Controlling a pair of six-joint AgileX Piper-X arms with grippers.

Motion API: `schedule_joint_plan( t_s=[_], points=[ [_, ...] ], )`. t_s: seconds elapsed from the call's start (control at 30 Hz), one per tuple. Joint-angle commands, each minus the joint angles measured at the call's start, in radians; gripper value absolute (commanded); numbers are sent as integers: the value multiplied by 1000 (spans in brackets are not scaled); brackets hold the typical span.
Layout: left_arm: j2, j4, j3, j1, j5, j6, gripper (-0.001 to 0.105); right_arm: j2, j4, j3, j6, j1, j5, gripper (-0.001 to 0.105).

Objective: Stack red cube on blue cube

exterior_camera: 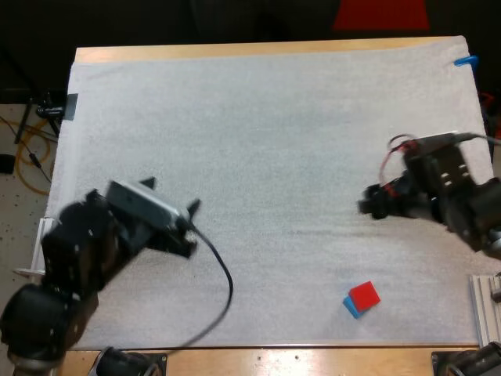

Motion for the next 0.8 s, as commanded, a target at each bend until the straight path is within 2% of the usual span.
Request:
schedule_joint_plan(
  t_s=[0.0,0.03,0.13,0.2,0.23,0.3,0.33,0.37,0.4,0.53,0.77],
  points=[
    [-1,-16,-4,66,18,-3,69,-21,-2,-10,-41,-41,2,70],
    [-1,-16,-4,98,21,-1,69,-26,-2,-10,-46,-66,2,68],
    [-3,-16,-4,246,24,18,58,-57,-2,-10,-79,-151,7,46],
    [-16,-17,-4,309,24,18,41,-91,-2,-10,-105,-230,6,27],
    [-19,-16,-4,314,24,16,38,-98,-2,-10,-115,-249,6,22],
    [-36,-10,-4,318,24,15,19,-144,-2,-10,-149,-319,6,3],
    [-39,-8,-4,318,24,15,14,-157,-2,-10,-155,-343,6,0],
    [-56,-3,-4,318,24,13,5,-182,-2,-10,-167,-373,6,0],
    [-70,4,-4,318,22,12,0,-215,-2,-10,-179,-401,6,0],
    [-143,14,-1,318,19,-13,0,-323,-2,-5,-181,-423,6,0],
    [-367,10,33,318,1,-12,0,-577,-2,56,-201,-413,6,0]
  ],
)
